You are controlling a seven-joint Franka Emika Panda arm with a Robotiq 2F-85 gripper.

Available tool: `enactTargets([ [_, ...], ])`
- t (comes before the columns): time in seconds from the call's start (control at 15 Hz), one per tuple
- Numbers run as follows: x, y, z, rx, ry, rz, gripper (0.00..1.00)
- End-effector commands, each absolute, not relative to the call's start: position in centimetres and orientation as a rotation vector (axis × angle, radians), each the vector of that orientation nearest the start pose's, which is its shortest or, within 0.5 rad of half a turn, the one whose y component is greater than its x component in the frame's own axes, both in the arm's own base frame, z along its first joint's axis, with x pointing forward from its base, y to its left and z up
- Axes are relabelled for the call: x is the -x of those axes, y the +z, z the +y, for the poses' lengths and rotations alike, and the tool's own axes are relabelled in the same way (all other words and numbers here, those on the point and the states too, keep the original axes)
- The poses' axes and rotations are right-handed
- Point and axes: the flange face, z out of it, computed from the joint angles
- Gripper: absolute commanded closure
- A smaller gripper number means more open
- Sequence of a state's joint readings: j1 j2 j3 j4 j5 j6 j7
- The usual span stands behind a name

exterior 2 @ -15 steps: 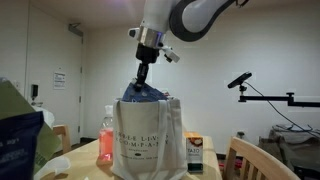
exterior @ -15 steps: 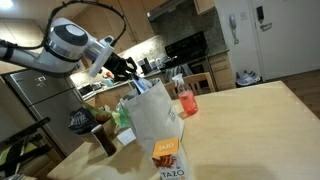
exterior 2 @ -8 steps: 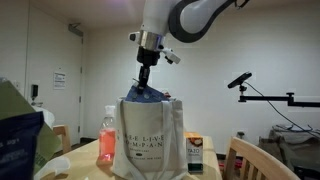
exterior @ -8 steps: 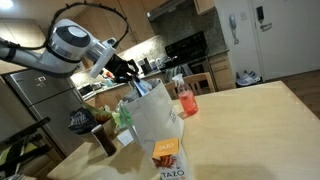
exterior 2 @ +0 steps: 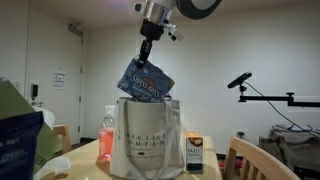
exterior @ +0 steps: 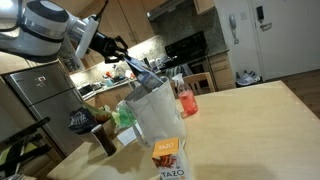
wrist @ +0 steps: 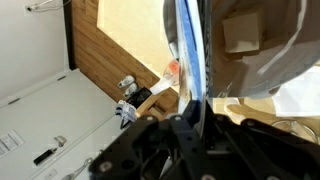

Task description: Unpack the objects from the carrier bag to the table

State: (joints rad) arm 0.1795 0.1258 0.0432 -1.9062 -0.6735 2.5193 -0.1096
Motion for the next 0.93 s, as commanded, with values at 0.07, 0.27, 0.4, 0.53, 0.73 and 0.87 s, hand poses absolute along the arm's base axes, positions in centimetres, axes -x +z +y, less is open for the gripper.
enactTargets([
  [0.07,-59.0,52.1,13.9,3.231,-1.056,-1.340,0.98],
  [0.27,-57.5,54.0,13.0,3.245,-1.139,-1.276,0.98],
  [0.4,-56.2,55.2,12.1,3.279,-1.168,-1.225,0.98],
  [0.53,-55.1,55.9,10.6,3.325,-1.191,-1.151,0.98],
  [0.73,-54.1,55.6,7.6,3.382,-1.202,-1.005,0.98],
  [0.87,-53.8,54.5,4.9,3.431,-1.187,-0.873,0.98],
])
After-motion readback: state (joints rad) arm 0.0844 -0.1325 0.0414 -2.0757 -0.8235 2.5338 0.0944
